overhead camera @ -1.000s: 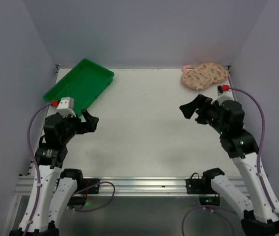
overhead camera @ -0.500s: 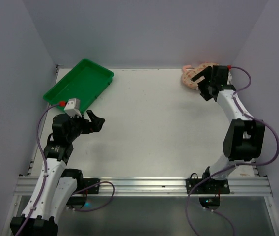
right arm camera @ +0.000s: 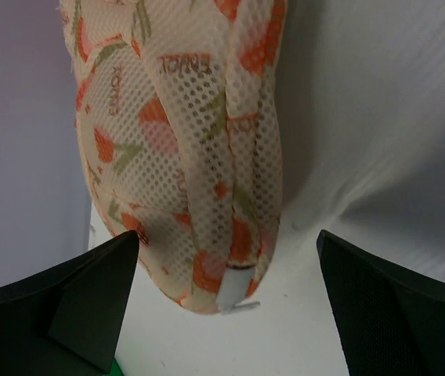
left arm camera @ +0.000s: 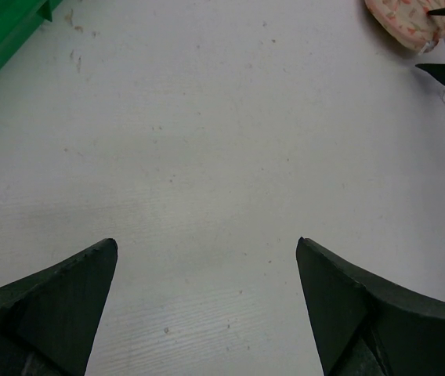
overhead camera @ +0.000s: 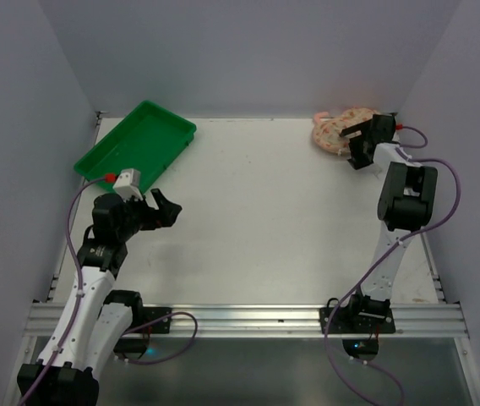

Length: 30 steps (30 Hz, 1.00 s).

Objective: Unzip the laundry bag and remove the bra

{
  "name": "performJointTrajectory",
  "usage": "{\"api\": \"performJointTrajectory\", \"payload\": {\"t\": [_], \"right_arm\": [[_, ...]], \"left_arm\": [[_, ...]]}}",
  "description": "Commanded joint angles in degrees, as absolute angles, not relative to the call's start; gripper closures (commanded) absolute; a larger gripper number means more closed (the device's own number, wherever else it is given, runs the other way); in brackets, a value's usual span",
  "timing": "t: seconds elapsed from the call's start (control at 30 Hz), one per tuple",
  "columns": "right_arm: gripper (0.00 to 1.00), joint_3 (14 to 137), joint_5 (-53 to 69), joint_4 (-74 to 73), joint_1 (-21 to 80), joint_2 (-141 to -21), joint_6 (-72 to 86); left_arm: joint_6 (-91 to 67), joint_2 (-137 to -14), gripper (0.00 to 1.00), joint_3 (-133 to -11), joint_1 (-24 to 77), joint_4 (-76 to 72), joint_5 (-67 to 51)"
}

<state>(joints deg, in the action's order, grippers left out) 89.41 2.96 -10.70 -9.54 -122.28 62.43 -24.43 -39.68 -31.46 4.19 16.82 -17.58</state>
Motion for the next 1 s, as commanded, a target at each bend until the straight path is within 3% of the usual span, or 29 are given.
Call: {"api": "performJointTrajectory", "payload": {"t": [0.0,0.1,0.2,0.23,0.33,0.4,0.7,0.9,0.97], "right_arm": [[0.03,94.8,7.8,-3.9,-10.4,-125.6,64.6],[0.11,100.3,11.2,-3.9,-11.1,-130.5,64.6],[0.42,101.8,14.0,-2.4,-11.1,-132.5,64.6],[0.61,99.6,14.2,-0.4,-11.1,-132.1,64.6],[0.88,92.2,15.9,5.3,-10.5,-127.9,64.6],[0.99,88.1,16.3,5.6,-9.5,-123.0,63.5],[1.00,50.1,12.0,15.1,3.3,-91.9,61.8],[1.00,31.0,5.4,17.2,17.3,-77.0,69.3],[1.00,26.4,2.7,18.2,21.3,-73.2,72.9]], "left_arm": [[-23.4,-40.5,0.00,-32.5,4.4,14.9,-17.9],[-23.4,-41.3,0.00,-32.5,4.4,14.9,-18.1],[-23.3,-41.5,0.00,-32.5,4.4,15.0,-18.0],[-23.3,-41.3,0.00,-32.5,4.4,15.0,-18.0],[-23.9,-41.7,0.00,-32.3,4.4,14.9,-18.7],[-24.4,-42.3,0.00,-32.5,4.4,15.2,-20.8],[-30.7,-44.6,0.00,-33.8,7.0,15.0,-29.1],[-39.1,-44.6,0.00,-32.5,21.2,10.4,-18.4],[-42.8,-46.6,0.00,-32.4,30.1,8.2,-10.5]]}}
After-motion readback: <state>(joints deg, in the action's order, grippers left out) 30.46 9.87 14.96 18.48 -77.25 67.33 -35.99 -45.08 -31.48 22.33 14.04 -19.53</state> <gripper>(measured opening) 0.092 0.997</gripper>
